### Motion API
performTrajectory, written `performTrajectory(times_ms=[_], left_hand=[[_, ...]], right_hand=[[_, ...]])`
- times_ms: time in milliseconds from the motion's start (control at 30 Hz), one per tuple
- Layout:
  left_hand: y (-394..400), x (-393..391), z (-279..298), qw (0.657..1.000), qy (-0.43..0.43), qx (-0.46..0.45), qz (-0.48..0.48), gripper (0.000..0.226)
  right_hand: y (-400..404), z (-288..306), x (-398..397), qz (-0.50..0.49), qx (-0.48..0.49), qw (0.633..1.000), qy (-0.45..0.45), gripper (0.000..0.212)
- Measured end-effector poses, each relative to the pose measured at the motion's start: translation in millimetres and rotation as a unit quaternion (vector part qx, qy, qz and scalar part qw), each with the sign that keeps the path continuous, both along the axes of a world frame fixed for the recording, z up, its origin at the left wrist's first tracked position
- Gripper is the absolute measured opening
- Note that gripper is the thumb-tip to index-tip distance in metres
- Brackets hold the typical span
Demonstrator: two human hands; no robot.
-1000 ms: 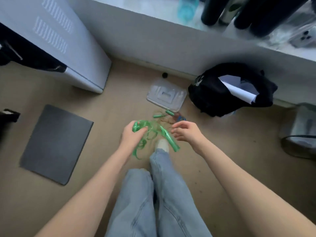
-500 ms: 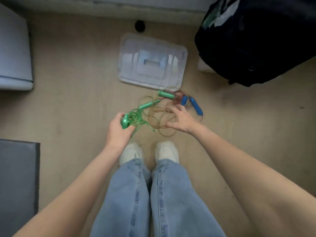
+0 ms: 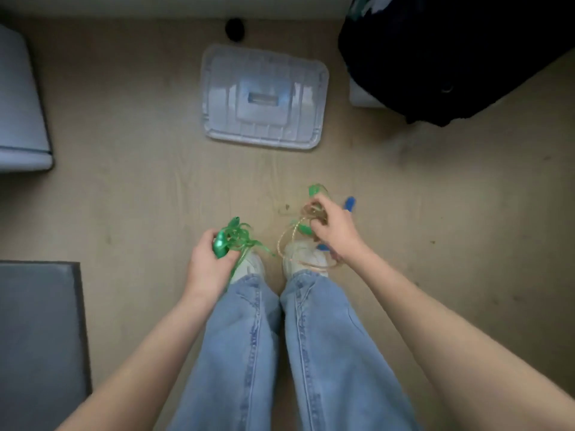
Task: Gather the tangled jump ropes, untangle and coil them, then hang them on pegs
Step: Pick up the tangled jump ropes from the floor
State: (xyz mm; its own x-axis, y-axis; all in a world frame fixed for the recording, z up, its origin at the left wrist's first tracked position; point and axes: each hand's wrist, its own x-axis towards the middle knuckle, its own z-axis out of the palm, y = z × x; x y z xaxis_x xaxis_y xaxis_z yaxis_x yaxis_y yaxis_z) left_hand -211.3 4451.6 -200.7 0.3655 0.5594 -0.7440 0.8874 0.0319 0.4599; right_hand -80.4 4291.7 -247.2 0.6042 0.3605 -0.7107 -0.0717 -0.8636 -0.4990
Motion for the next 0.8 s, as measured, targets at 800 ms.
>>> performTrajectory(times_ms=[800], left_hand=[[-162,38,540,0.803,-0.161,-0.327,-0.471,0.009]], right_hand=[[-228,596,-171,-0.607,0.26,0.744,-0.098,0.031]])
